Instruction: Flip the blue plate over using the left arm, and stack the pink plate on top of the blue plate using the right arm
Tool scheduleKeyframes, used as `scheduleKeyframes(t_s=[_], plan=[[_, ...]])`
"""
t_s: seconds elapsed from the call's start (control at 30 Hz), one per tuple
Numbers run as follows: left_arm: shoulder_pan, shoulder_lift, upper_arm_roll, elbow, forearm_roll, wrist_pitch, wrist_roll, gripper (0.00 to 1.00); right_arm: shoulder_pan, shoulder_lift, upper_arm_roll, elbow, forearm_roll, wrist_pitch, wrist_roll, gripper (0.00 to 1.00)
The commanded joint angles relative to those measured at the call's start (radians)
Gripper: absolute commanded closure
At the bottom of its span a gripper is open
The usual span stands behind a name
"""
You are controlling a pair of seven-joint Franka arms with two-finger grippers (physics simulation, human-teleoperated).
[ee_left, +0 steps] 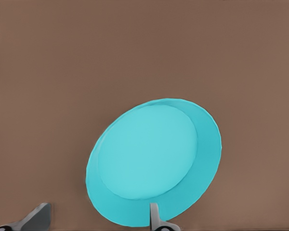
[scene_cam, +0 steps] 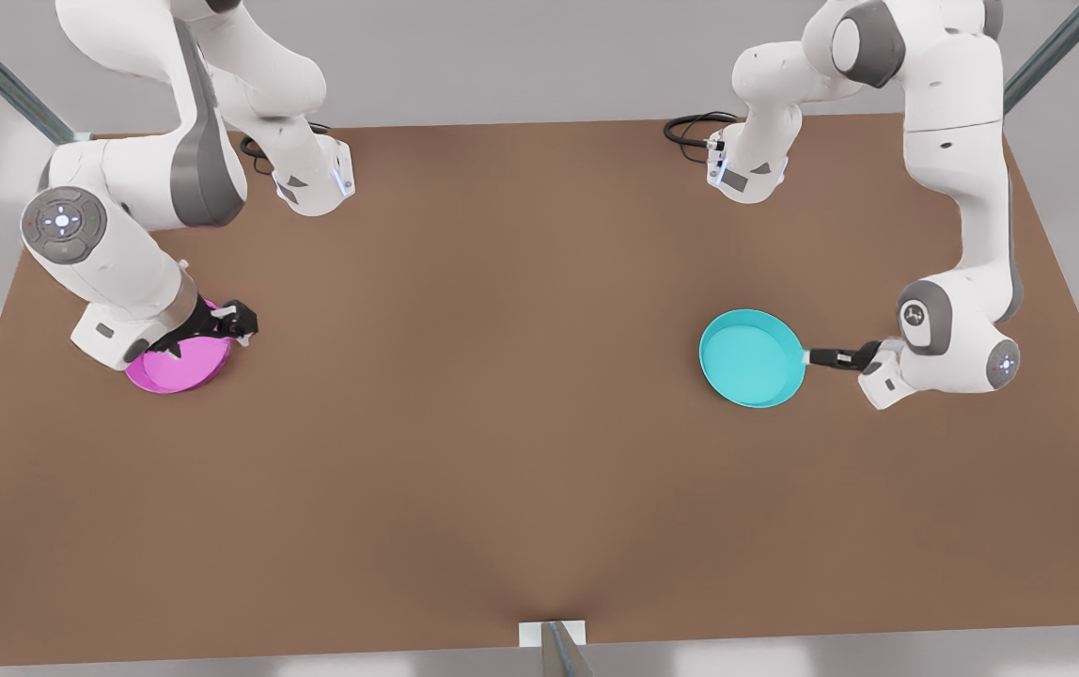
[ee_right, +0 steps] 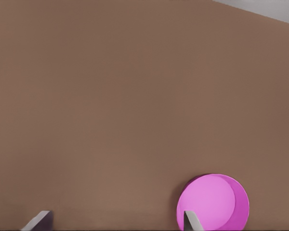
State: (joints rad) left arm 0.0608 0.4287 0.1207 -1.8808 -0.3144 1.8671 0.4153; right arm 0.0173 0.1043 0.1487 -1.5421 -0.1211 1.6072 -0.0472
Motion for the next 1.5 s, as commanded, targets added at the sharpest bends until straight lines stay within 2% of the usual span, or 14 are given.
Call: scheduleKeyframes(t_s=[0.0, 0.03, 0.07, 0.1, 0.2, 0.4, 0.47, 0.53, 0.8, 0.87, 0.97, 1.27, 1.33, 1.47], plan=[[-0.002, 0.01, 0.004, 0.002, -0.072, 0.004, 0.0, 0.02, -0.03, -0.003, -0.035, 0.002, 0.001, 0.002, -0.005, 0.0], [-0.002, 0.025, 0.008, 0.002, -0.075, 0.012, 0.0, 0.03, 0.026, -0.008, -0.113, 0.0, 0.001, 0.004, -0.104, 0.0], [-0.002, 0.045, 0.011, 0.0, -0.077, 0.017, 0.002, 0.06, 0.016, -0.008, -0.129, 0.002, 0.001, -0.007, -0.125, 0.0], [-0.002, 0.053, 0.011, 0.0, -0.077, 0.024, 0.005, 0.07, 0.01, -0.008, -0.13, 0.011, 0.001, -0.015, -0.123, 0.0], [-0.002, 0.085, 0.01, -0.008, -0.094, 0.066, 0.002, 0.24, 0.016, 0.002, -0.129, 0.039, 0.0, -0.072, -0.094, 0.0], [-0.015, 0.133, -0.004, -0.037, -0.103, 0.139, -0.006, 0.3, 0.018, 0.044, -0.126, 0.091, 0.001, -0.113, -0.002, 0.0], [-0.016, 0.133, -0.004, -0.038, -0.104, 0.135, -0.006, 0.4, 0.016, 0.051, -0.126, 0.092, 0.001, -0.112, 0.0, 0.0], [-0.016, 0.133, -0.004, -0.05, -0.133, 0.138, 0.003, 0.44, 0.018, 0.051, -0.126, 0.094, 0.001, -0.113, -0.002, 0.0], [-0.007, 0.13, 0.01, -0.103, -0.288, 0.158, 0.166, 0.48, 0.012, 0.049, -0.13, 0.131, 0.0, -0.116, -0.002, 0.0], [-0.007, 0.128, 0.01, -0.103, -0.287, 0.156, 0.166, 0.6, 0.012, 0.049, -0.13, 0.134, 0.0, -0.116, -0.003, 0.0], [-0.007, 0.127, 0.01, -0.104, -0.288, 0.156, 0.166, 0.7, 0.003, 0.048, -0.132, 0.137, 0.001, -0.135, -0.006, 0.0], [-0.007, 0.133, 0.01, -0.11, -0.288, 0.162, 0.166, 0.7, 0.003, 0.048, -0.132, 0.138, 0.001, -0.147, -0.005, 0.0], [-0.007, 0.133, 0.01, -0.109, -0.288, 0.162, 0.166, 0.78, 0.003, 0.048, -0.132, 0.142, 0.0, -0.148, -0.006, 0.0], [-0.007, 0.139, 0.01, -0.11, -0.288, 0.162, 0.166, 0.79, 0.003, 0.048, -0.132, 0.142, 0.0, -0.148, -0.006, 0.0]])
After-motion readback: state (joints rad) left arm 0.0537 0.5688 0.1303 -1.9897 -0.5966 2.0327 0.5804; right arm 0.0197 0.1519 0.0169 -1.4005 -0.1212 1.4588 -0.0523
